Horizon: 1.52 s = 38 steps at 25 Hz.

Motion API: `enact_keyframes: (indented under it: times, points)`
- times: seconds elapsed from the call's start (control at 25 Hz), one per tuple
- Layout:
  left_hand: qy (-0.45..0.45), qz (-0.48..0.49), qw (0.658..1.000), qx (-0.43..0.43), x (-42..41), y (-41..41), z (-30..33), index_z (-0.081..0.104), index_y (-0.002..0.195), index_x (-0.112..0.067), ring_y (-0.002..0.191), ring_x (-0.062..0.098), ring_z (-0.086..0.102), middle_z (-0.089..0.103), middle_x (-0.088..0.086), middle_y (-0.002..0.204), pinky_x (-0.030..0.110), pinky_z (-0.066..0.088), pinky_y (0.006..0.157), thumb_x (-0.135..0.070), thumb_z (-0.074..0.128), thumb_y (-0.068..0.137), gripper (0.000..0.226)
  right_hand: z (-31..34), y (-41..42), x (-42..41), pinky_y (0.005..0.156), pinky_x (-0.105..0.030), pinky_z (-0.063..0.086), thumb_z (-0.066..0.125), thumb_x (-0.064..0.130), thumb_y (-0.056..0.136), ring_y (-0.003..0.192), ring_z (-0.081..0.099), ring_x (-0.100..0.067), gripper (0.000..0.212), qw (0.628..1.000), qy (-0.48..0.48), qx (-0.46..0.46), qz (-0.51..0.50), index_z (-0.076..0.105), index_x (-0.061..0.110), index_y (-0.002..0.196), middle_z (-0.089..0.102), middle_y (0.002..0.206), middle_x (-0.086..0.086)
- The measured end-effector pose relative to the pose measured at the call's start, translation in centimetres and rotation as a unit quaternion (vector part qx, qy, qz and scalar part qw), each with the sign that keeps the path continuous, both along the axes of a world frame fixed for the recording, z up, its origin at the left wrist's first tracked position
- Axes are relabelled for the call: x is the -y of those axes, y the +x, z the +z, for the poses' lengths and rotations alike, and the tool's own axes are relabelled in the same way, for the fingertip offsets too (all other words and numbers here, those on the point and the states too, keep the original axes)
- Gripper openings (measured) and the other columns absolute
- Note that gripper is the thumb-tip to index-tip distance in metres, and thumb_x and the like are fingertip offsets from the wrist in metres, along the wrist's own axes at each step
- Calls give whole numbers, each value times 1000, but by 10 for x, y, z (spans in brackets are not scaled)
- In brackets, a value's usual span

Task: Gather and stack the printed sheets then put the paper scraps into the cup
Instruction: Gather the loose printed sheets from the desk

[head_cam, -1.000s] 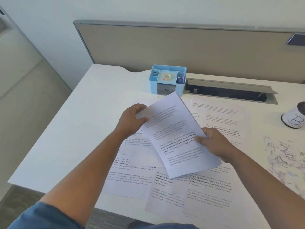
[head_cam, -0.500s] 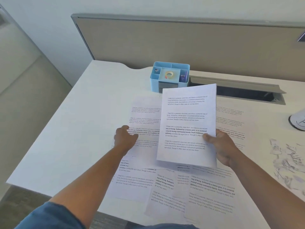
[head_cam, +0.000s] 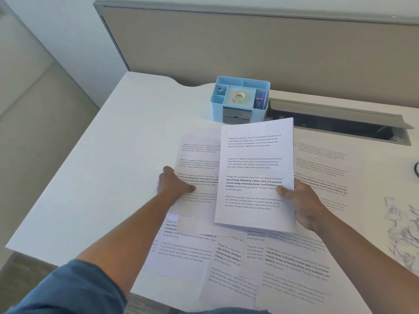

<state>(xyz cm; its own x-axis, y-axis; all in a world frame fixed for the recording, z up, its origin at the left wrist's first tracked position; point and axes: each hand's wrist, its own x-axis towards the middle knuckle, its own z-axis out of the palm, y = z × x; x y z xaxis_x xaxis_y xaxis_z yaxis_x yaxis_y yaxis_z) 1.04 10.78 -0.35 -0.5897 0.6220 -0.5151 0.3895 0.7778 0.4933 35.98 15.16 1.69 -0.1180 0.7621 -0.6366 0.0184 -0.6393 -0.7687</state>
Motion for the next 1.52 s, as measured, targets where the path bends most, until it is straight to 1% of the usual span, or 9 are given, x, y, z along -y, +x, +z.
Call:
enact_keyframes:
  times: [0.16,0.36,0.52,0.6,0.72,0.88,1.04,1.24,1.52]
  points:
    - [25,0,999,26,3,2,1,50,117,-12,97,27,64,65,2,108,38,55,75,-17,94,65,68,0,-3,-3,89,-45,58,63,5,99,106,72,-30,25,1000,1,-2,5,67,10,123,76,115,-7]
    - [14,-37,998,-53,6,5,1,48,107,-18,103,27,51,46,0,113,42,51,79,-26,90,69,57,-2,0,0,94,-49,57,62,4,100,106,72,-30,24,1000,5,1,5,68,11,122,76,116,-8]
    - [93,-46,994,-34,12,7,6,55,102,-22,92,25,65,64,-6,99,41,56,74,-13,74,81,30,-6,2,5,98,-53,55,63,4,98,111,71,-33,28,1000,5,0,-2,67,9,126,76,118,-9]
    - [114,-66,990,-45,17,7,7,65,116,-25,108,27,64,67,-5,112,42,56,88,-12,69,88,30,-5,3,9,97,-52,56,63,4,98,110,71,-33,27,1000,8,1,-4,68,10,125,76,117,-9]
    - [122,-84,983,-108,24,7,7,65,136,-21,131,30,44,50,2,143,43,42,108,-21,63,98,38,0,3,14,93,-48,57,63,3,98,109,72,-32,28,1000,13,-1,-5,68,10,124,76,117,-9]
    - [143,-34,989,-7,32,14,14,66,109,-17,97,27,67,69,3,109,35,54,75,-13,51,102,17,7,4,22,90,-45,57,63,3,98,108,72,-32,29,1000,19,-4,-7,68,10,125,76,116,-8]
    - [144,-49,988,15,40,14,32,57,122,-21,83,11,63,67,-2,104,28,50,64,-10,41,104,26,9,4,32,90,-46,57,63,3,98,107,72,-32,27,1000,23,0,-11,68,9,124,76,116,-9]
    - [182,-83,980,-2,40,3,74,65,124,-24,91,18,68,72,-1,108,30,54,69,-9,40,103,36,10,-2,44,89,-49,59,63,6,100,98,73,-32,21,997,33,63,-5,69,13,118,77,108,-7]
    - [237,-77,967,-57,47,-16,133,70,116,-25,86,16,69,73,-7,99,32,57,72,-9,42,101,35,15,-9,52,73,-36,56,58,6,102,89,69,-26,20,991,57,122,-17,67,14,118,73,103,-3]
